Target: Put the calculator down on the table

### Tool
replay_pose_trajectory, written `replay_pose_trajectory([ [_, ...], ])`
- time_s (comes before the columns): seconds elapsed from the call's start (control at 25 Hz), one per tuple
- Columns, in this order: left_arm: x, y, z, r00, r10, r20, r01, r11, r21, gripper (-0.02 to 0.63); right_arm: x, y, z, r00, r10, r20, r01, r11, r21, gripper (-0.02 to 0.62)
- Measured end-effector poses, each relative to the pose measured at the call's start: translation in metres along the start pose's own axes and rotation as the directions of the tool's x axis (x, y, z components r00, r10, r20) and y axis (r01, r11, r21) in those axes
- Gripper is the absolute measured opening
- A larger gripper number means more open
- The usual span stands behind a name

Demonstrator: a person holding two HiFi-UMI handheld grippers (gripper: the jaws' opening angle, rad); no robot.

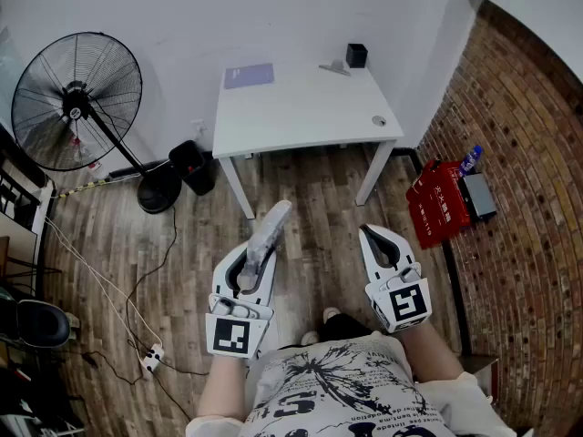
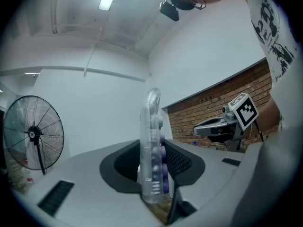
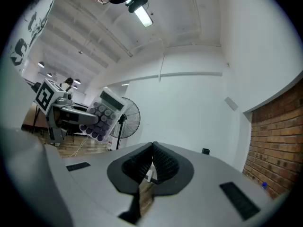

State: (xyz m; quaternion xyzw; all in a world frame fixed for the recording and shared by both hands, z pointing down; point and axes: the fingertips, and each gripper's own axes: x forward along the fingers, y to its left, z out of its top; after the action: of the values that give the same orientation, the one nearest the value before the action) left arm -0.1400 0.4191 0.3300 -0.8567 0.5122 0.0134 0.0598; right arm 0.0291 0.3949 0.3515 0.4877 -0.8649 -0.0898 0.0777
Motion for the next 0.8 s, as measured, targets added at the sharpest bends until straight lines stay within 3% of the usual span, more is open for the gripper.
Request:
replay_pose_trajectory([
  [0.44,0.012,0.011,-0.004,1.0,0.006,-0.001,-0.006,1.0,-0.015,0.141,0.016,-0.006,-0.002,1.0,-0.01,-0.013,0.01,1.0,0.003,0.014],
  [0.8,0.05,0.023,-0.02,0.999,0.016,-0.028,-0.016,1.0,-0.024,0.141,0.047,-0.034,-0.022,0.999,-0.006,-0.032,0.008,0.998,0.068,0.015],
])
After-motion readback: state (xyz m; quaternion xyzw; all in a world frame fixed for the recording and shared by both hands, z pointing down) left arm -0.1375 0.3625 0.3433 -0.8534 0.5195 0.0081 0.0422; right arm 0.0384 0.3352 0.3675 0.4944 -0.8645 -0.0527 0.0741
